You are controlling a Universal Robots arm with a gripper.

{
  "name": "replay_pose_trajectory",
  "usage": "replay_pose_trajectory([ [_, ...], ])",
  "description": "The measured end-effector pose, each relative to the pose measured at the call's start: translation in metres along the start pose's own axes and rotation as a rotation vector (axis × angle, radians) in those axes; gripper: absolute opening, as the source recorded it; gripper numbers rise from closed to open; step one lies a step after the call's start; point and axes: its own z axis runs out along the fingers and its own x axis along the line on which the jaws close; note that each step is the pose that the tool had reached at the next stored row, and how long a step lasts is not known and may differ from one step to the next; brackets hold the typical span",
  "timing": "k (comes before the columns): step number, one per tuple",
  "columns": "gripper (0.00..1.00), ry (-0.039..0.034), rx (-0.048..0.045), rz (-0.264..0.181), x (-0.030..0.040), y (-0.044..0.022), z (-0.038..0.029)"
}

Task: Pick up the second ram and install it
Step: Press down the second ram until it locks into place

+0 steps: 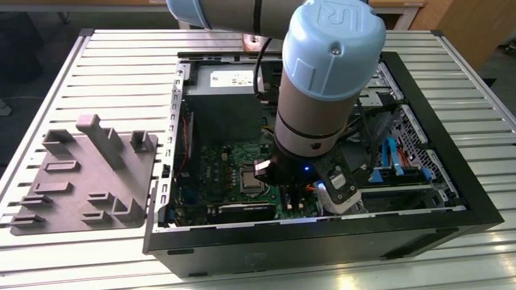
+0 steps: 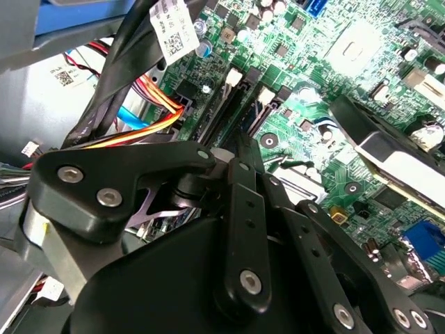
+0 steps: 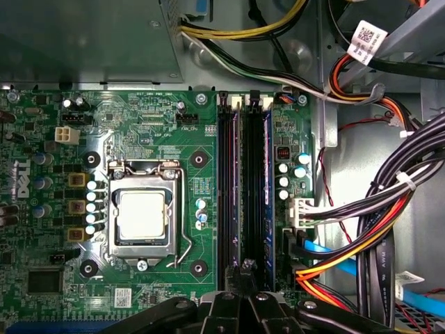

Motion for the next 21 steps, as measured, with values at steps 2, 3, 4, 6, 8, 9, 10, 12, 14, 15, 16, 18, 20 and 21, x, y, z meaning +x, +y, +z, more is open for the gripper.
replay_pose_trajectory([
  [2, 0.11, -0.0001, -0.0002, 0.000, 0.0000, 0.0000, 0.0000],
  [3, 0.11, -0.0001, -0.0003, 0.000, 0.0000, 0.0001, -0.0004],
  [4, 0.11, -0.0002, -0.0004, 0.000, 0.0000, 0.0002, -0.0008],
  [6, 0.11, -0.0004, -0.0006, 0.000, -0.0001, 0.0005, -0.0039],
  [8, 0.11, -0.0001, 0.0005, 0.000, -0.0002, 0.0008, -0.0088],
  [9, 0.11, -0.0002, 0.0007, 0.000, -0.0004, 0.0011, -0.0135],
  [10, 0.11, -0.0001, 0.0007, 0.000, -0.0005, 0.0013, -0.0160],
  [12, 0.11, -0.0001, 0.0006, 0.000, -0.0006, 0.0017, -0.0202],
  [14, 0.11, -0.0001, 0.0009, 0.000, -0.0006, 0.0019, -0.0226],
  [15, 0.11, -0.0001, 0.0007, 0.000, -0.0006, 0.0019, -0.0225],
  [16, 0.11, -0.0001, 0.0006, 0.000, -0.0006, 0.0019, -0.0225],
  [18, 0.11, -0.0002, 0.0005, 0.000, -0.0006, 0.0018, -0.0226],
  [20, 0.11, 0.0000, 0.0002, 0.000, -0.0007, 0.0024, -0.0228],
  [21, 0.11, 0.0000, 0.0001, 0.000, -0.0006, 0.0032, -0.0227],
])
